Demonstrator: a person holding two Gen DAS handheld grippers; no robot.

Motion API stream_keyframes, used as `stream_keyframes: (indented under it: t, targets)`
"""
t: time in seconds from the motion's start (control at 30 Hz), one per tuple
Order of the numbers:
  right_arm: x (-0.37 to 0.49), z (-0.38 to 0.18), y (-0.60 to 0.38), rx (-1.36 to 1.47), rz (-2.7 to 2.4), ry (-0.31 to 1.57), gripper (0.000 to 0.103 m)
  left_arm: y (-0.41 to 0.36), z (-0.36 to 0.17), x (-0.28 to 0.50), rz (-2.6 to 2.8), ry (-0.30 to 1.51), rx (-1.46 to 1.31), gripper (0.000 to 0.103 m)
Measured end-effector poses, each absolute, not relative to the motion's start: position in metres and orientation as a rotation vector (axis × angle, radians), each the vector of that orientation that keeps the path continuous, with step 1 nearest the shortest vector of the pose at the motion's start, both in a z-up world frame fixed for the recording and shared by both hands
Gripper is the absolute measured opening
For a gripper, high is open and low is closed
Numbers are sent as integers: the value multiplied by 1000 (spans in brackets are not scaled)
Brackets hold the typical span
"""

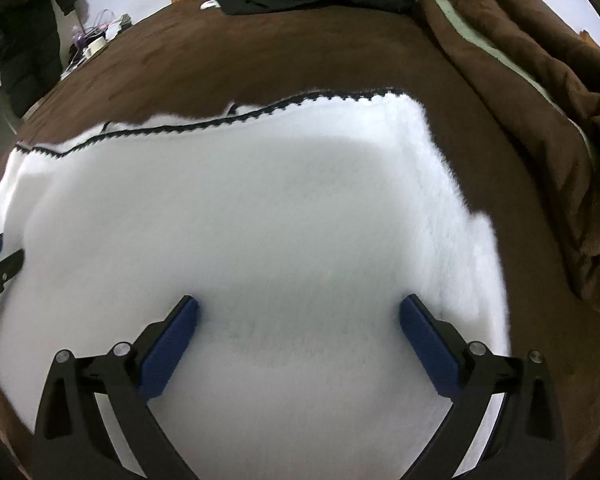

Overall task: Fold large clothes
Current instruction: 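Release the hem and press the folded cardigan flat with both tools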

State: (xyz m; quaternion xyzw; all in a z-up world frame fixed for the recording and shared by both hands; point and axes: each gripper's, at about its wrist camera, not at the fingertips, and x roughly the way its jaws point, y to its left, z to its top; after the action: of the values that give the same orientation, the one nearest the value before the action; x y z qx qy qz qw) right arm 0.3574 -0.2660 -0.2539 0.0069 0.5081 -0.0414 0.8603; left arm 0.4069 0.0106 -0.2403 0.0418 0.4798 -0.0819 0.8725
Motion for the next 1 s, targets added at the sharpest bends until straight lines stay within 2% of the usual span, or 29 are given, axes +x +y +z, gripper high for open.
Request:
stream_keyframes:
  t: [0.13, 0.47, 0.67, 0.8, 1.0]
  targets:
    - [368, -260, -268, 9, -92, 1048, 98, 12, -245, 419, -166, 973, 94, 97]
    - [369, -262, -277, 19, -84, 1021, 99, 10, -245, 423, -164, 964, 78, 97]
    - [361, -248, -271, 6, -83, 1011, 98, 1, -218, 409, -199, 989, -30, 85]
    - [351, -240, -273, 46, -75, 996, 97, -36, -201, 382, -261, 935, 13, 84]
    - [319, -218, -282, 106, -67, 945, 97, -85, -204, 341, -299, 916, 119, 85]
